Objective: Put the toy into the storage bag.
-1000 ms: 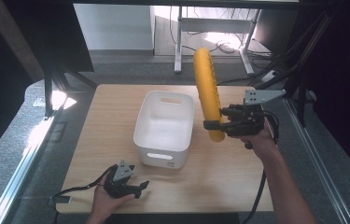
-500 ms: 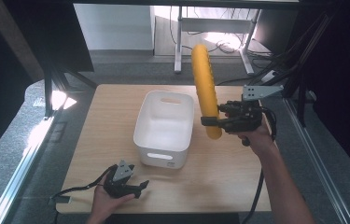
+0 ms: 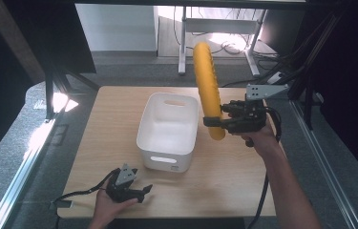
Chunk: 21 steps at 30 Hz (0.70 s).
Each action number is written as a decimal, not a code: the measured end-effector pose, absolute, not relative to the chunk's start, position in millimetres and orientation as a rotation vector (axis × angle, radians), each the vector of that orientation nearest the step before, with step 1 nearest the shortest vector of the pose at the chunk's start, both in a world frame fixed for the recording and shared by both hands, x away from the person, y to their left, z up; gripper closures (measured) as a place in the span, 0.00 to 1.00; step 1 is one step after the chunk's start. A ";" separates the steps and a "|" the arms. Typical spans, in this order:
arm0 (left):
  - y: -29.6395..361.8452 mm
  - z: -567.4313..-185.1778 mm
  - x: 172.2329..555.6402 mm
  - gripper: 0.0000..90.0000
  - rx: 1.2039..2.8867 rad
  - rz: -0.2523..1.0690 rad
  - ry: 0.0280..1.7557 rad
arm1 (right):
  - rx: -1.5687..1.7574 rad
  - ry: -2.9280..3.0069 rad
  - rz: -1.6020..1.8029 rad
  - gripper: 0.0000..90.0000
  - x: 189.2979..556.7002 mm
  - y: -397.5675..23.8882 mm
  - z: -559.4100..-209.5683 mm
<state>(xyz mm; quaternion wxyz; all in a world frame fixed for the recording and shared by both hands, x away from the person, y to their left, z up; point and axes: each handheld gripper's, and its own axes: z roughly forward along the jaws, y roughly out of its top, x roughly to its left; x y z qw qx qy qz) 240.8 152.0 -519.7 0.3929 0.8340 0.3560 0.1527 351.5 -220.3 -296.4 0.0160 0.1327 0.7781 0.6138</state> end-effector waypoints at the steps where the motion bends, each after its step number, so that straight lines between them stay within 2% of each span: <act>1: 152.0 -519.7 240.8 0.21 2.117 0.388 0.904 | 0.413 2.420 1.909 0.57 351.5 -220.3 -296.4; 21: 151.7 -520.3 241.1 0.21 2.121 0.387 0.902 | 0.323 2.440 1.950 0.56 353.8 -195.2 -284.1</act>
